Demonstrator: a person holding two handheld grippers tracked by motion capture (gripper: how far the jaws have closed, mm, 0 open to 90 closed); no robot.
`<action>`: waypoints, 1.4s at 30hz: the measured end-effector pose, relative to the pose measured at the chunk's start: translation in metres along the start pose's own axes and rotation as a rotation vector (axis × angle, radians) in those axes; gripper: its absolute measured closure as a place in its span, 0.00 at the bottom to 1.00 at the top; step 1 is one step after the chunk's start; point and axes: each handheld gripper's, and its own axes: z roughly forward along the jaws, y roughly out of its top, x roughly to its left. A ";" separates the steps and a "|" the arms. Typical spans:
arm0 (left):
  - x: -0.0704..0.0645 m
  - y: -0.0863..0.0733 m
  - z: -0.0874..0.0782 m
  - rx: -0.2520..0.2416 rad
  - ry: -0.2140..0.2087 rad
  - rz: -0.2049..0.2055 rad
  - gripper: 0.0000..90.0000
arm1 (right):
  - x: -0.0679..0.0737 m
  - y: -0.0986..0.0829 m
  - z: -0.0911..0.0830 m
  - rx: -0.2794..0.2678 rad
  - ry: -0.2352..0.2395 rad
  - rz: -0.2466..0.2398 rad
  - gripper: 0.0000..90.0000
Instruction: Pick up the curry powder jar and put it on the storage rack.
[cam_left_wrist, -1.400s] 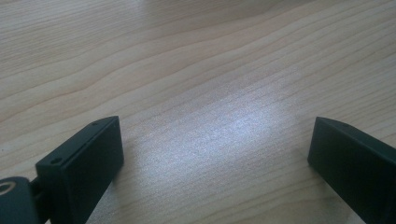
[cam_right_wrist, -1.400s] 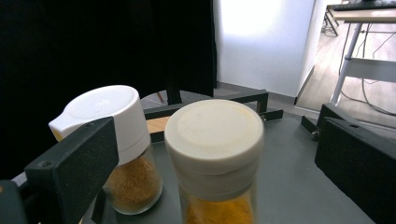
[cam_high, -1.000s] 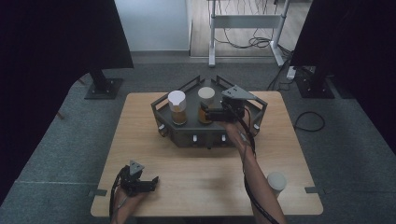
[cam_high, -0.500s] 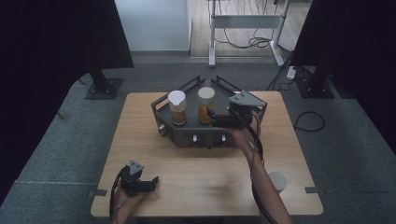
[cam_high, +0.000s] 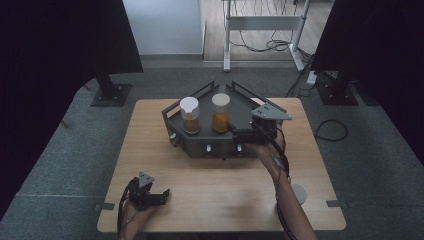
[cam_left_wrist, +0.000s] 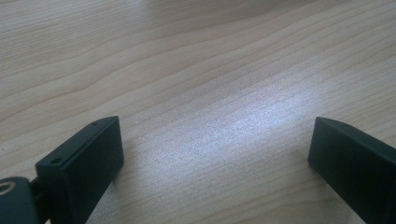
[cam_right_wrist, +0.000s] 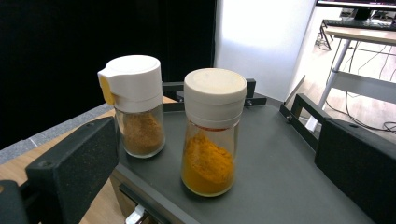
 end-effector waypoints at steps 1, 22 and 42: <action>0.000 0.000 0.000 0.000 0.000 0.000 0.03 | 0.000 0.000 -0.001 -0.001 0.001 0.001 0.00; 0.000 0.000 0.000 0.000 0.000 -0.001 0.03 | -0.001 -0.013 -0.021 -0.001 -0.028 0.024 0.00; 0.000 0.000 0.000 -0.001 0.001 -0.001 0.03 | -0.004 -0.024 -0.044 0.016 -0.042 0.041 0.03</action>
